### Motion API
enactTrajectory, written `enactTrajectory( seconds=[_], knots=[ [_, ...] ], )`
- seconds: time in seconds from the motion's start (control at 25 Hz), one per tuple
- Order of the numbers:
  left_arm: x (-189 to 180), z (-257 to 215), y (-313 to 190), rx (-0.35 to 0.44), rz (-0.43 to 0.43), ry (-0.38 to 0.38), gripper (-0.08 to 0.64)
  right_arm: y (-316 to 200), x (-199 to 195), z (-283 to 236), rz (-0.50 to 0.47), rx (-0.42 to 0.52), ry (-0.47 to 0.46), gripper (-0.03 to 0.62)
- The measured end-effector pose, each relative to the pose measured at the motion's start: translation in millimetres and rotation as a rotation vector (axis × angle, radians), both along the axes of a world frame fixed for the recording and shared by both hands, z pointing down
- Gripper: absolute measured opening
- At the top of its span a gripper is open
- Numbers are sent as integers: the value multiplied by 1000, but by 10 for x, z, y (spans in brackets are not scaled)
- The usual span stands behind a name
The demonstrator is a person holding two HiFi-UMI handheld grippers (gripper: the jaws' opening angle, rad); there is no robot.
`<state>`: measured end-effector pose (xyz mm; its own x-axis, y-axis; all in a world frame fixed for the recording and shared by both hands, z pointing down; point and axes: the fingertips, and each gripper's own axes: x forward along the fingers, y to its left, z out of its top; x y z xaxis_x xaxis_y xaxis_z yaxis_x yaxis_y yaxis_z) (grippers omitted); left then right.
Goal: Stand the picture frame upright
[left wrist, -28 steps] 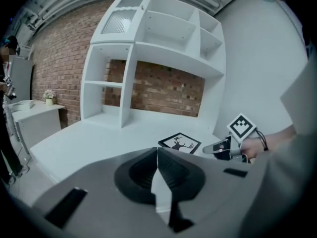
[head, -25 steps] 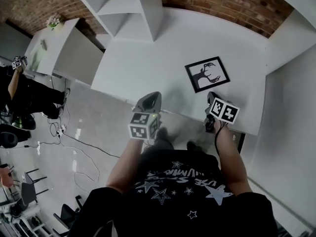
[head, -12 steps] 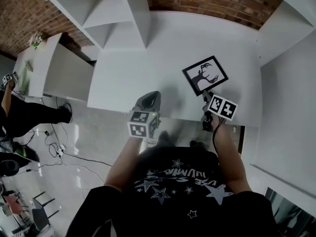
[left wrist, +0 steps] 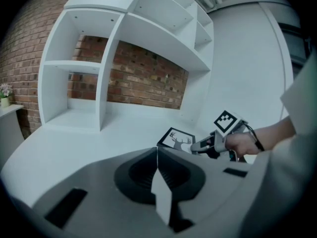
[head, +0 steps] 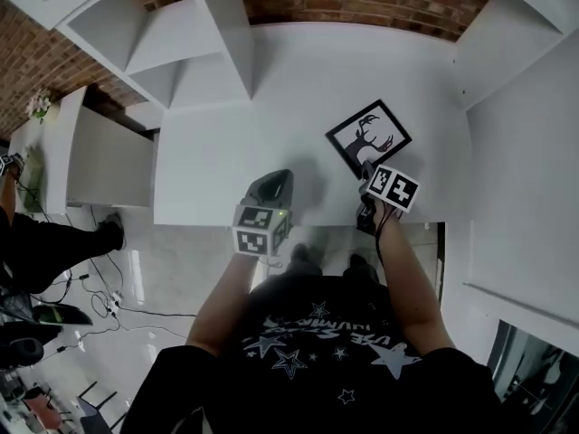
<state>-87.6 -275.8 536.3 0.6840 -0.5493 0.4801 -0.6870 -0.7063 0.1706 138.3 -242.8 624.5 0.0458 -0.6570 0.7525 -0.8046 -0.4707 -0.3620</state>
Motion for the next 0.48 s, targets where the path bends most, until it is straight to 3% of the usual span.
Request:
enactTrajectory(
  seconds=[0.48],
  knots=[
    [13,148,-35,-19,8,-4,18,-63,20,41,-15,-69,170,202]
  ],
)
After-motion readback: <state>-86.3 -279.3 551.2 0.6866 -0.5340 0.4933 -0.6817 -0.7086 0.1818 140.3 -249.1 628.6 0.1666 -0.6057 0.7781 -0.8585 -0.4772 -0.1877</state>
